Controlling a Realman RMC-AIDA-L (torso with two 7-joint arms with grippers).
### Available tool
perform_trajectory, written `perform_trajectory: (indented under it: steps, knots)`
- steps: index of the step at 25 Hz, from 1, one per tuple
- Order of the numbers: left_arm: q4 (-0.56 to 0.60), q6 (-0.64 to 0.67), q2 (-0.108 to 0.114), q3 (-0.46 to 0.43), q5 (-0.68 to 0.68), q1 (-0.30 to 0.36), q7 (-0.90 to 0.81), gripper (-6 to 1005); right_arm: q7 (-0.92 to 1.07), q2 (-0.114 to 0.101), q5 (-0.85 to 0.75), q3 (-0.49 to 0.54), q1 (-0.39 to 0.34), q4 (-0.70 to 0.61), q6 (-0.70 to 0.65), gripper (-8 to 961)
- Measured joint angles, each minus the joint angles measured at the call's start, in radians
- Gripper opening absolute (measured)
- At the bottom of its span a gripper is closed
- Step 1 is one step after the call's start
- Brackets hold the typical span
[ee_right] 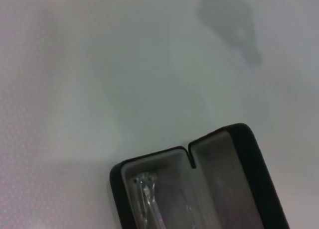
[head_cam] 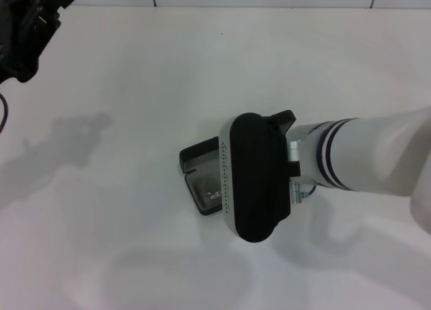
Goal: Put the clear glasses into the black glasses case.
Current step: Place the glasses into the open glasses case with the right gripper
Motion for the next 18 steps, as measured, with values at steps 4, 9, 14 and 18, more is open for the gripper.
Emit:
perform_trajectory:
  steps: [4,9,14,18]
  knots:
    - [0.0,0.01,0.0,-0.004,0.0,0.002,0.0,74,0.0,0.0,0.001,0.005,-0.019,-0.025,-0.008,357]
    - [0.0,0.036,-0.011,-0.03,0.007,0.004,0.0,74,0.0,0.0,0.003,0.008,-0.03,-0.029,-0.024,357]
    - [0.0,0.044,-0.012,-0.028,0.011,0.01,0.0,74,0.0,0.0,0.006,0.009,-0.039,-0.027,-0.02,358]
    - [0.0,0.051,-0.012,-0.026,0.012,0.014,0.0,74,0.001,0.0,0.025,0.011,-0.042,-0.027,-0.019,357]
